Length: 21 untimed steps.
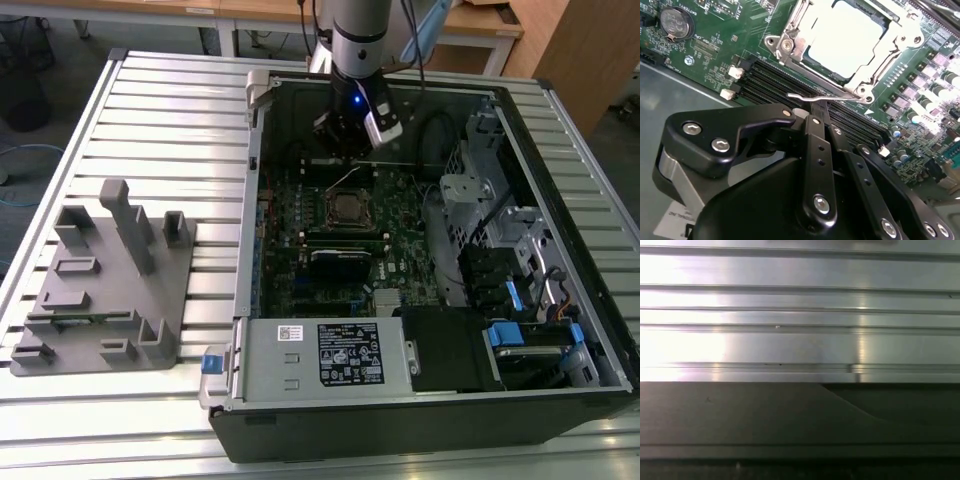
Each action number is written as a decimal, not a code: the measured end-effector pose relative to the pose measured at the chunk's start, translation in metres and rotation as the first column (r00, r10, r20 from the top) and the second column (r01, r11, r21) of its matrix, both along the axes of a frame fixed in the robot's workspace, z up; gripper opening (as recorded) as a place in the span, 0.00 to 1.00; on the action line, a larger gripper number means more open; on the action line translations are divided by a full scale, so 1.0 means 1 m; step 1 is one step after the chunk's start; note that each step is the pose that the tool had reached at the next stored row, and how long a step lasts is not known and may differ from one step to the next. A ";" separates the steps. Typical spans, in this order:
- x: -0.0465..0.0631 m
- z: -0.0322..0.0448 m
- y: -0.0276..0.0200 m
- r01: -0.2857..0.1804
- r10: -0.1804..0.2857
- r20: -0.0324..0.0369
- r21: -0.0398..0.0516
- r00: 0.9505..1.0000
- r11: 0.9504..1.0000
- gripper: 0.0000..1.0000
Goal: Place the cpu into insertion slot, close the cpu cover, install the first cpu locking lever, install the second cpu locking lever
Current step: 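Install the first cpu locking lever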
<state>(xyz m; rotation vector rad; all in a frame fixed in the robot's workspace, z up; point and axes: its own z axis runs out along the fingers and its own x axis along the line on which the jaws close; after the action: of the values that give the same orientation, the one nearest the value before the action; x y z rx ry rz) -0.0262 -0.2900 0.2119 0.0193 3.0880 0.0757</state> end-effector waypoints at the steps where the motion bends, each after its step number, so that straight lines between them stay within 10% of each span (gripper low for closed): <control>1: -0.002 0.0000 0.0000 0.000 0.000 0.001 0.000 1.000 1.000 0.11; 21: -0.007 0.0144 0.0000 0.000 0.000 0.004 -0.003 1.000 1.000 0.11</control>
<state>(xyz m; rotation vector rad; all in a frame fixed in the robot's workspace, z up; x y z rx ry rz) -0.0334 -0.2900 0.2262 0.0192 3.0839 0.0706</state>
